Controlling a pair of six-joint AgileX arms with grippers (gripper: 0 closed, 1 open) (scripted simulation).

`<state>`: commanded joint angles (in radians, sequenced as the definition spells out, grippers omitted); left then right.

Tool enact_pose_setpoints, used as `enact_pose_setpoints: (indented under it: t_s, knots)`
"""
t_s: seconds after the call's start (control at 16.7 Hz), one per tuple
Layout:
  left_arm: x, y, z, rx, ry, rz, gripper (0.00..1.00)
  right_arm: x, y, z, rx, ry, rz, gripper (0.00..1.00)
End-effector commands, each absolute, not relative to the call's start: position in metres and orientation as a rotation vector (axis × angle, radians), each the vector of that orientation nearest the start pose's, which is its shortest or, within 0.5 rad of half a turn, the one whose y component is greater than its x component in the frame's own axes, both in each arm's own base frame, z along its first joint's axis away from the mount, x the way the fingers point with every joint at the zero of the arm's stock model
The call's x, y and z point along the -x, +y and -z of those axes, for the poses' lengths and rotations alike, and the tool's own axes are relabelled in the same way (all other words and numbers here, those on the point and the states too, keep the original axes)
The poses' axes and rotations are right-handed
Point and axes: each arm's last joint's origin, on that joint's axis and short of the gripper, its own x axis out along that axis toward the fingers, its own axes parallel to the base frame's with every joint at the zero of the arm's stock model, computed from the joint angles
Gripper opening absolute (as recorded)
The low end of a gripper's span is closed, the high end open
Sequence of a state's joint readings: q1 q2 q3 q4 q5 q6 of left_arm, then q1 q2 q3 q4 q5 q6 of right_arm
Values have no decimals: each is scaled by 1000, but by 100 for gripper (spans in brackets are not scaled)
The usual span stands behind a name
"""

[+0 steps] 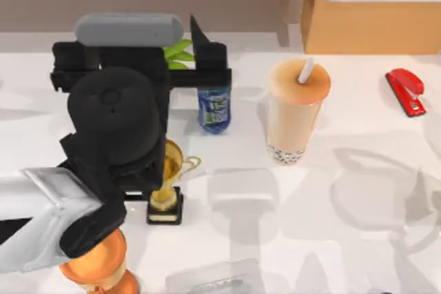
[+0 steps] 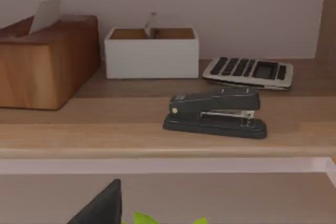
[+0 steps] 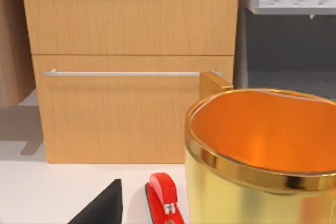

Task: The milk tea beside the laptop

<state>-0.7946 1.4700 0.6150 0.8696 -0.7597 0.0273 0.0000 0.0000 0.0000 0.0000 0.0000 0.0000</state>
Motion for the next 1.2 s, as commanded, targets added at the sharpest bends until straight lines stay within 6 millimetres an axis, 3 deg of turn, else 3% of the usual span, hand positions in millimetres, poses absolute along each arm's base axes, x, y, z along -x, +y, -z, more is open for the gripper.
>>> enact_pose_setpoints:
  t_s: [0.24, 0.48, 0.72, 1.02, 1.2]
  knots:
    - [-215, -285, -167, 11, -6, 27, 100, -106, -1, -160, 0, 0, 0, 100]
    - [-183, -342, -112, 20, -6, 29, 100, -106, -1, -160, 0, 0, 0, 100]
    - [-160, -363, -78, 13, -2, 27, 100, -106, -1, -160, 0, 0, 0, 100]
    - [-158, -364, -75, 11, -1, 26, 100, -106, -1, -160, 0, 0, 0, 100]
    - [-167, -364, -76, 11, -1, 25, 100, -106, -1, -160, 0, 0, 0, 100]
